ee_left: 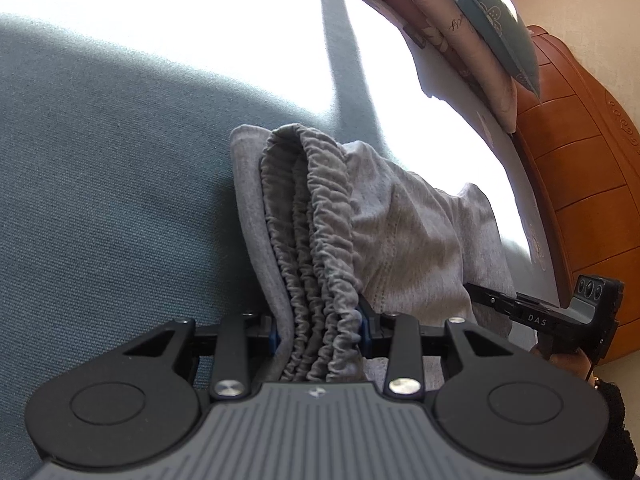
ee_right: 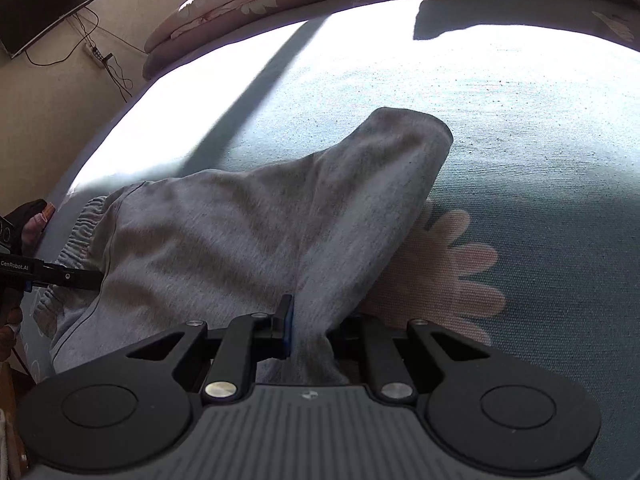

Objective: Fold clothes

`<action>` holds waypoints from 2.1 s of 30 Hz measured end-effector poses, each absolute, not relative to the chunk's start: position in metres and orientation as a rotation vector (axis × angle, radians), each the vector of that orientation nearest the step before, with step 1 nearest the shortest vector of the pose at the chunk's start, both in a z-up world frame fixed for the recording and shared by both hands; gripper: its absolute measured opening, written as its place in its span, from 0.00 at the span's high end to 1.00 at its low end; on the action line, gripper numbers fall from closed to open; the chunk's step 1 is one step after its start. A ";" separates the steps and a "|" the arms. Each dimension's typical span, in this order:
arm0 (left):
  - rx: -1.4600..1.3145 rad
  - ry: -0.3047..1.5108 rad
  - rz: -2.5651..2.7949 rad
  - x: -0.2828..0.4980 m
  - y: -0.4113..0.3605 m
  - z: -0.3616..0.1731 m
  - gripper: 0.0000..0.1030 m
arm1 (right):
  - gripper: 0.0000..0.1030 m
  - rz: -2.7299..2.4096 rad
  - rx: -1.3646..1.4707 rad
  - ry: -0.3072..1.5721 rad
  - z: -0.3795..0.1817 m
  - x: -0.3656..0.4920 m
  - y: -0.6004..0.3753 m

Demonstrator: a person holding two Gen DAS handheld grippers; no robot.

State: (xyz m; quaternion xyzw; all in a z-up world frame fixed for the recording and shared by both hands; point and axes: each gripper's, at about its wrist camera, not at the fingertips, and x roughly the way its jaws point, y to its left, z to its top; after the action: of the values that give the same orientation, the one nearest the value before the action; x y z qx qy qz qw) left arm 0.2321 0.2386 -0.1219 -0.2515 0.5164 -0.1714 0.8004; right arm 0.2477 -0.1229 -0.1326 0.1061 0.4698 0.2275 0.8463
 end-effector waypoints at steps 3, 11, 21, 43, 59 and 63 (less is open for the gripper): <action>-0.511 1.104 -0.350 0.232 0.234 -0.120 0.64 | 0.87 0.462 0.230 0.986 -0.132 0.246 -0.122; -0.423 1.088 -0.296 0.227 0.224 -0.113 0.65 | 0.85 0.418 0.236 0.972 -0.130 0.241 -0.117; -0.353 1.051 -0.257 0.218 0.221 -0.106 0.67 | 0.86 0.393 0.173 0.947 -0.122 0.234 -0.106; -0.128 0.902 -0.455 0.211 0.104 -0.018 0.71 | 0.87 0.461 0.301 0.746 -0.058 0.153 -0.172; 0.033 0.842 -0.823 0.231 -0.154 0.017 0.71 | 0.84 0.181 0.353 0.549 -0.027 0.063 -0.329; 0.060 0.833 -0.898 0.236 -0.217 0.021 0.71 | 0.83 0.091 0.371 0.501 -0.027 0.053 -0.371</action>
State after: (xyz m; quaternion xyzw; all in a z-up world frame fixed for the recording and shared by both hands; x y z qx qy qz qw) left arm 0.2360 -0.2165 0.0208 0.0279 0.3910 -0.4215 0.8177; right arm 0.0532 -0.3712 -0.0269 0.1824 0.2463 0.0446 0.9508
